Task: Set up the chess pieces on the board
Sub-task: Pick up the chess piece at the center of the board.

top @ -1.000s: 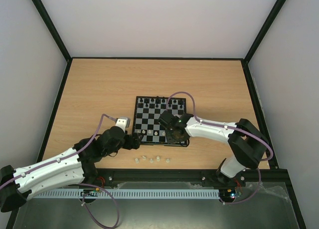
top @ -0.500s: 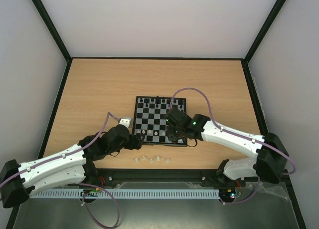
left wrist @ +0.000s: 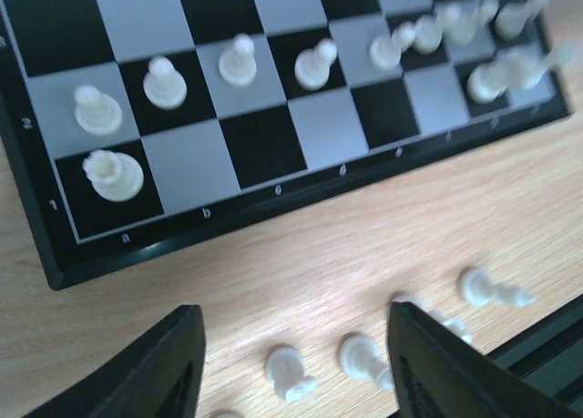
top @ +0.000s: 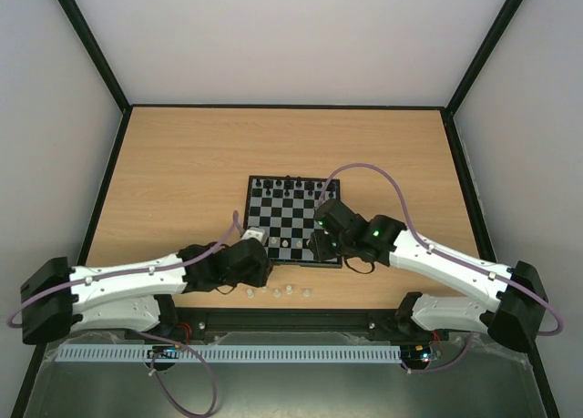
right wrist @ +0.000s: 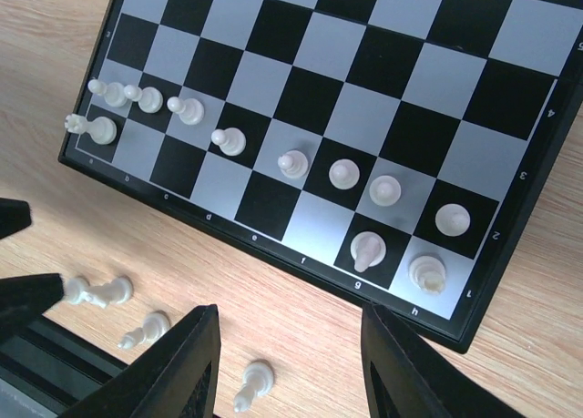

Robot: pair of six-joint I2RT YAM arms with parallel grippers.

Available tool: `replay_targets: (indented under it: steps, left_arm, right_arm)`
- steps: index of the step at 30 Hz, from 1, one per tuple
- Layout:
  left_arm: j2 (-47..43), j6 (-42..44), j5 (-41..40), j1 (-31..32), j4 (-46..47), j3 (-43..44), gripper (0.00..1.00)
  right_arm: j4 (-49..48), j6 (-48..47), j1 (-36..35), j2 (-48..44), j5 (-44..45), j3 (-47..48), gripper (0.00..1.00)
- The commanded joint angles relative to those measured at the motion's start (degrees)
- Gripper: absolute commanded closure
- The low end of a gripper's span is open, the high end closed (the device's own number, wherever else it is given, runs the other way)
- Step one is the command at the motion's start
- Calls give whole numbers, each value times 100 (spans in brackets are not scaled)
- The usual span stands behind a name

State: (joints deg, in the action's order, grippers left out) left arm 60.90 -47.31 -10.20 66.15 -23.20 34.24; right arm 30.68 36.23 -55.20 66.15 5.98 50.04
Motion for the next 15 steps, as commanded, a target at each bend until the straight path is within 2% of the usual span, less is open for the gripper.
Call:
replay_targets:
  steps: [1, 6, 15]
  left_arm:
    - [501, -340, -43, 298, -164, 199, 47]
    - [993, -583, -113, 513, -237, 255, 54]
    - [1536, -755, -193, 702, -444, 468, 57]
  right_arm:
    - [307, -238, -35, -195, -88, -163, 57]
    - [272, -278, -30, -375, -185, -225, 56]
    - [245, -335, -35, -418, -270, -252, 56]
